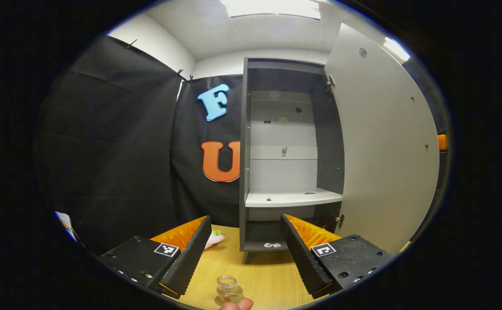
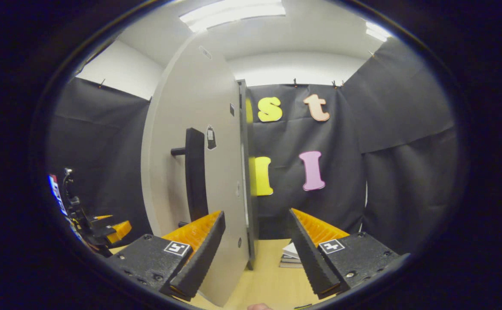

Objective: Open the cabinet door with the right hand, grasp the bottle in the cabinet with the left hand and place it on the coaster, then close the cabinet door with the right hand.

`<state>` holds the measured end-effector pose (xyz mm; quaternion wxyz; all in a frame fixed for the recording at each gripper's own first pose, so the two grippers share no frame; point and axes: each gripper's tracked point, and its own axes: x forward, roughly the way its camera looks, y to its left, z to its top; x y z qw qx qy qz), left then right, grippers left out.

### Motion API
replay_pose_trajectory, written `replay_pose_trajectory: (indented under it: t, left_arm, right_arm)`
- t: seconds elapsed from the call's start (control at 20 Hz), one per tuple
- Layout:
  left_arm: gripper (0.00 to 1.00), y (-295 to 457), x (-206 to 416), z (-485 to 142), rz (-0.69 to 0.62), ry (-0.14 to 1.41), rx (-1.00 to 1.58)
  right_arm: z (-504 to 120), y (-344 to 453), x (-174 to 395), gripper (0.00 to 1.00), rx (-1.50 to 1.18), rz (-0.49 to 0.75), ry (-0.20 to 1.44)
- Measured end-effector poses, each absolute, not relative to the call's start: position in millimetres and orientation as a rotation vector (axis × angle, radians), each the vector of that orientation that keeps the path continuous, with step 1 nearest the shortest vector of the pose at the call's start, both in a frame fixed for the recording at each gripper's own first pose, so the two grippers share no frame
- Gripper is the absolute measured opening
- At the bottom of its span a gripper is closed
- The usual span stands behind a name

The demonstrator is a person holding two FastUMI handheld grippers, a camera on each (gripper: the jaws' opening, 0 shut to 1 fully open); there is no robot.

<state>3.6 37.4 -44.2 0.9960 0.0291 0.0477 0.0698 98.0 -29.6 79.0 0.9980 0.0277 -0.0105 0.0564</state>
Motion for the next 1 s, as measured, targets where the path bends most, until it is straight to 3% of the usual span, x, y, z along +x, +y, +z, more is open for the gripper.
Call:
replay_pose_trajectory:
  t: [0.25, 0.75, 0.8, 0.85, 1.0]
  left_arm:
    - [0.96, 49.2, -1.4, -46.7, 0.142, 0.11, 0.056]
    - [0.96, 61.2, -9.7, -43.7, 0.138, 0.09, 0.079]
    - [0.96, 61.7, -9.0, -42.5, 0.136, 0.087, 0.08]
    - [0.96, 62.6, -9.7, -41.8, 0.135, 0.082, 0.083]
    - [0.96, 69.1, -14.2, -38.8, 0.14, 0.072, 0.093]
  right_arm:
    - [73.1, 17.3, 111.2, 0.95, 0.137, 0.256, -0.002]
    - [67.4, 92.9, 141.9, 0.96, 0.01, 0.367, 0.011]
    - [66.2, 102.8, 146.7, 0.89, 0.005, 0.384, 0.007]
    - [65.5, 113.8, 152.3, 0.96, 0.001, 0.401, -0.004]
    - [57.9, 145.9, 175.8, 0.97, 0.002, 0.438, -0.009]
